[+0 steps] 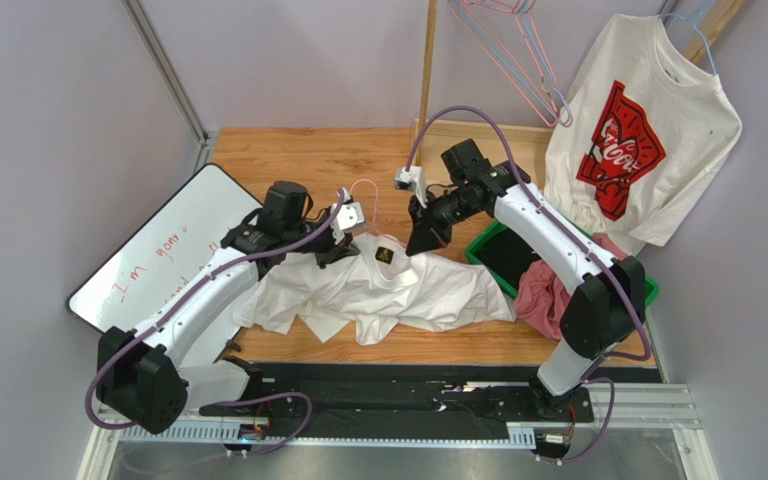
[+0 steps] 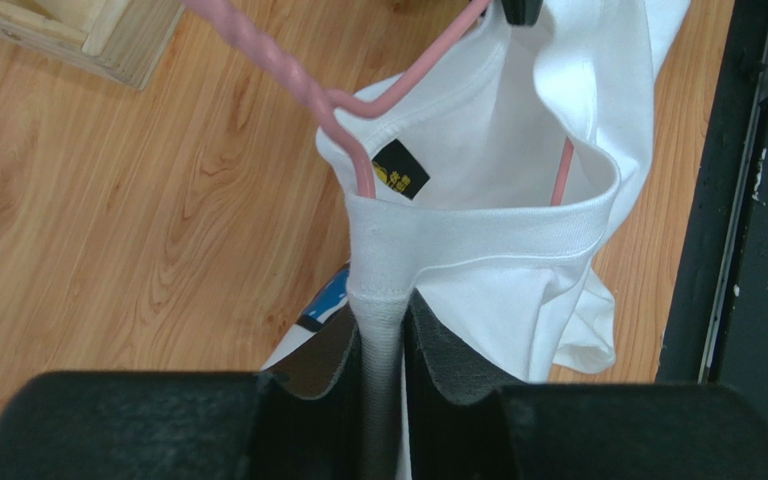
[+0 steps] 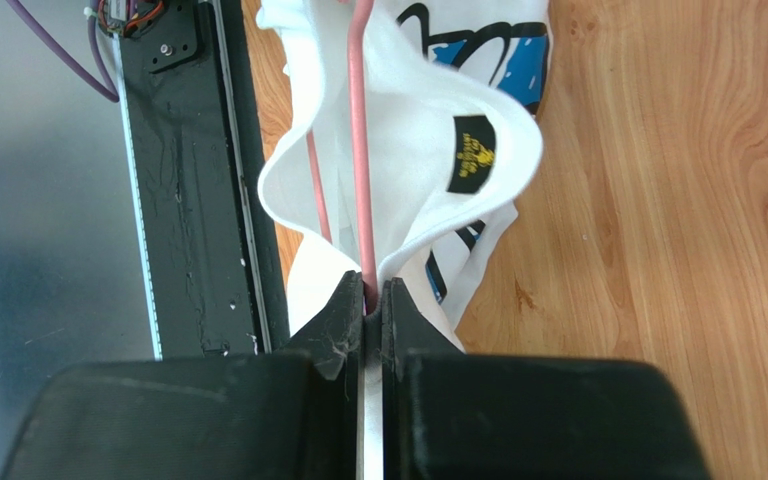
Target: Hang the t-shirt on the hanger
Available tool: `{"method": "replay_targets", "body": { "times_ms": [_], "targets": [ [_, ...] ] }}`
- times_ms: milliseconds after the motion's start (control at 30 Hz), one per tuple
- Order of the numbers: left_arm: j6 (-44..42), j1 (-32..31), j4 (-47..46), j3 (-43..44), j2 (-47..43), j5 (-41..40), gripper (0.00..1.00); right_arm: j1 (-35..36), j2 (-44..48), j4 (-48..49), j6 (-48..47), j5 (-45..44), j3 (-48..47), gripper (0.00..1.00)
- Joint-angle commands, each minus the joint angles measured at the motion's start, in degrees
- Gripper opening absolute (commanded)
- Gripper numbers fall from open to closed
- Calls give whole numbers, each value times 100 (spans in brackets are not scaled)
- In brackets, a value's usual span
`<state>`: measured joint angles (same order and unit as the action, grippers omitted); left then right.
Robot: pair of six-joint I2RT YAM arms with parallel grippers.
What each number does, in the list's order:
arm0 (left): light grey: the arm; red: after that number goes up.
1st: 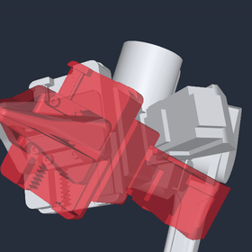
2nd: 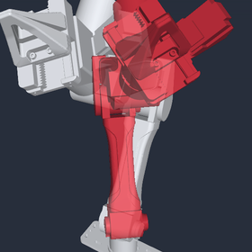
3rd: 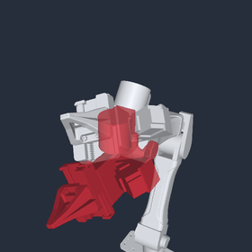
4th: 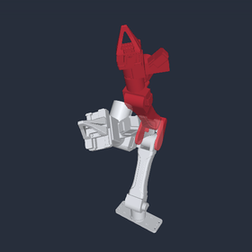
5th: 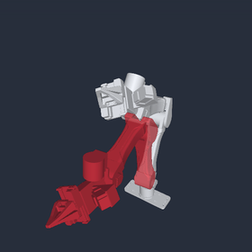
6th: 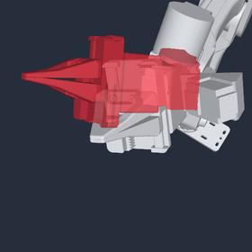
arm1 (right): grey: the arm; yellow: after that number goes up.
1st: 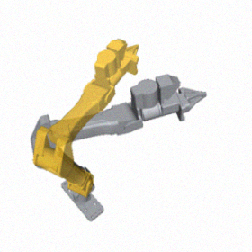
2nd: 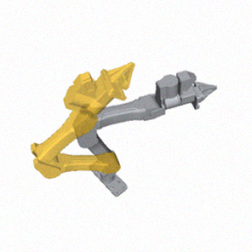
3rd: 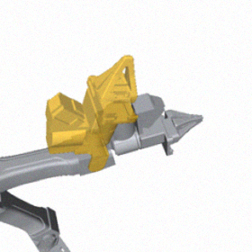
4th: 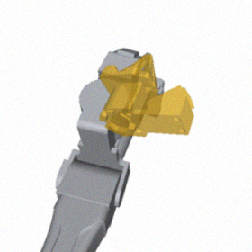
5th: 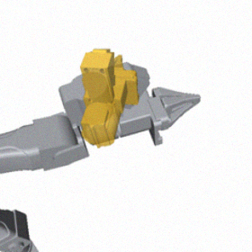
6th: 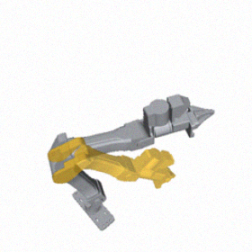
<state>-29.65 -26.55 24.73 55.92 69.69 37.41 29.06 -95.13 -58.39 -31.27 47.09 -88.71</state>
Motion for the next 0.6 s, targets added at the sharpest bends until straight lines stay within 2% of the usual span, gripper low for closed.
{"method": "replay_targets", "body": {
  "times_ms": [0,33,300,433,467,500,567],
  "targets": [
    [-181,438,506,59,-342,478,28,-251,521,399,-2,99,125,0],
    [-242,518,637,7,-447,487,31,-278,600,390,-20,107,178,0],
    [-998,1063,1367,-204,-755,268,34,-489,750,13,-371,292,126,0],
    [-1201,1380,1482,-310,-825,240,23,-559,829,-172,-547,458,108,0],
    [-1210,1406,1482,-292,-843,249,23,-550,891,-225,-556,485,91,0],
    [-1253,1415,1473,-266,-878,345,25,-550,917,-225,-556,511,73,0],
    [-1245,1406,1456,-100,-922,521,38,-559,987,-269,-521,538,29,0]
  ]
}}
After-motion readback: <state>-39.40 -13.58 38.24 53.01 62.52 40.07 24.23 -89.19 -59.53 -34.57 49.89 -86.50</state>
